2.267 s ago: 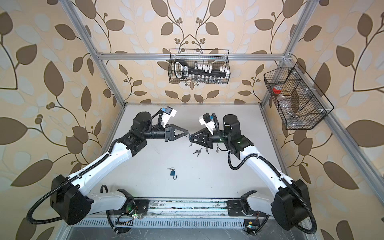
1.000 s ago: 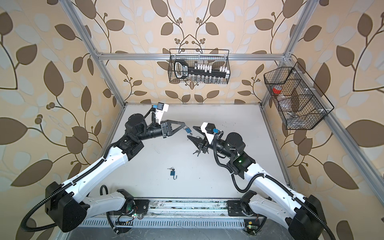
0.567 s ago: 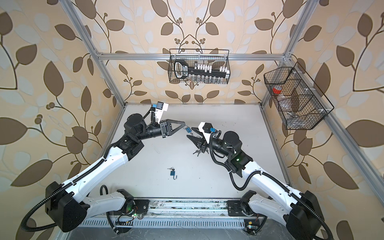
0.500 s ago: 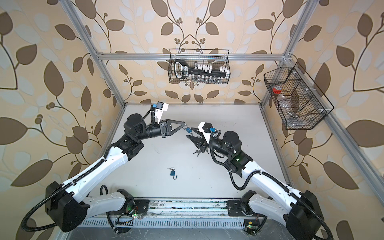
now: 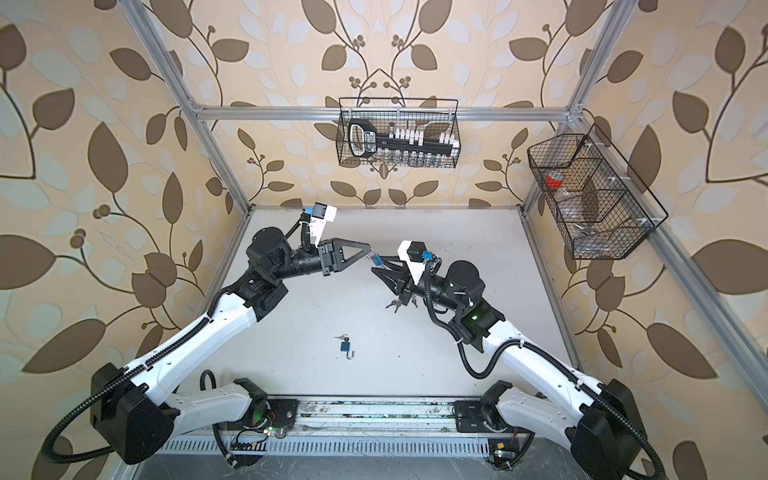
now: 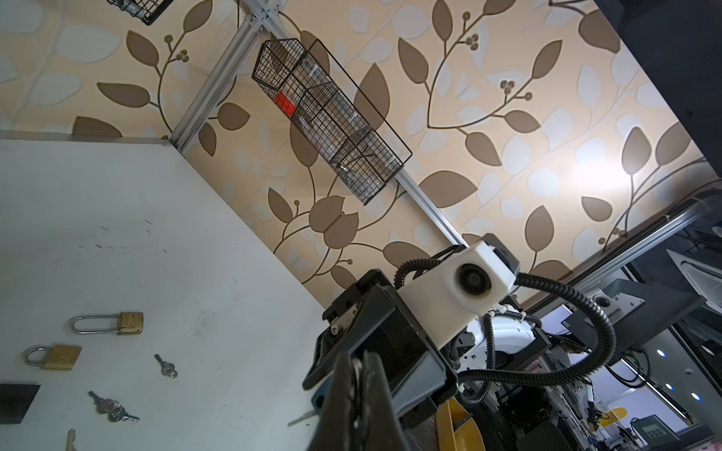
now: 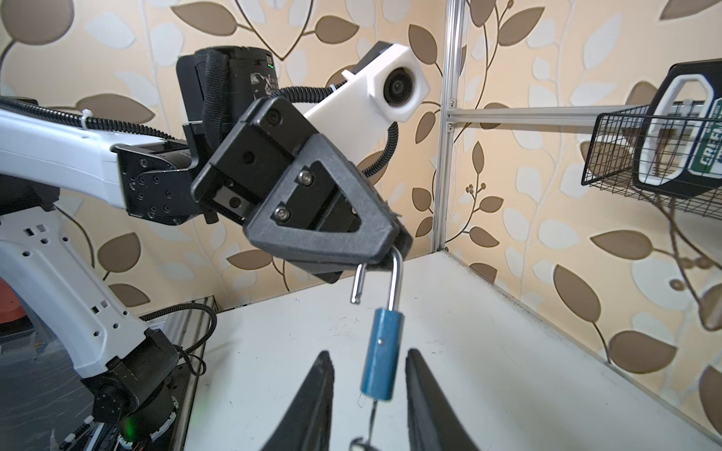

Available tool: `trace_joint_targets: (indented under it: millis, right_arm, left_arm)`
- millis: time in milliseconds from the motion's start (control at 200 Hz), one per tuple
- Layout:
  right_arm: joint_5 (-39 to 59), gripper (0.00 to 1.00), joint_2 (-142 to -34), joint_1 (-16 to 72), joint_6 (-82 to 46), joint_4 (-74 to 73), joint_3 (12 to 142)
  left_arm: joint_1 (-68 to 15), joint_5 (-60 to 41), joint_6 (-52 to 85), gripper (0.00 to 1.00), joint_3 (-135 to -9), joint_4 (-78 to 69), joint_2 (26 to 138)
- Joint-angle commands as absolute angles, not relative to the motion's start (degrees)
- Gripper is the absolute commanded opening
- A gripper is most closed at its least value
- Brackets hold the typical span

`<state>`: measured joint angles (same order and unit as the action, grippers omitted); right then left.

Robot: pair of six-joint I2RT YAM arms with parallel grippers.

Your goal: Lock with the key

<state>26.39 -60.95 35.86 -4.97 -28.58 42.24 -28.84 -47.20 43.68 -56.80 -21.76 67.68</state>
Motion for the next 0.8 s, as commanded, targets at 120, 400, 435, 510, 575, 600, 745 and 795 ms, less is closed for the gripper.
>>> trace_joint_targets:
  millis: [120,400,435,510,575,600,745,795]
  right_arm:
    - [27.56,0.26,-60.93,35.47,-6.54,-30.32,44.28]
    - [29.78,0.17,-60.98,35.05,-9.19,-31.11,44.67]
    - [30.12,0.16,-60.88,35.0,-9.54,-31.17,44.58]
    - [30.54,0.12,-60.84,35.06,-10.23,-31.38,44.6]
    - [30.94,0.09,-60.72,34.95,-10.79,-31.38,44.58]
    - [31.09,0.08,-60.72,34.89,-11.16,-31.42,44.65]
    - [33.46,0.01,-60.51,34.09,-14.36,-31.88,45.07]
    - [34.13,0.0,-60.63,33.78,-15.66,-31.85,45.42]
  left_arm:
    - [-28.78,-48.96,43.21,0.0,-56.7,-25.24,67.06]
    - [-28.83,-48.7,43.15,0.0,-56.25,-25.23,66.8]
    - [-28.83,-48.65,43.15,0.0,-56.21,-25.22,66.8]
    - [-28.83,-48.62,42.79,0.0,-56.34,-24.99,66.71]
    - [-28.83,-48.42,42.53,0.0,-56.49,-24.51,66.62]
    - [-28.82,-48.42,42.38,0.0,-56.53,-24.31,66.62]
    - [-28.83,-47.22,39.82,0.0,-57.58,-20.72,66.14]
    - [-28.83,-46.51,38.68,0.0,-58.03,-19.19,65.92]
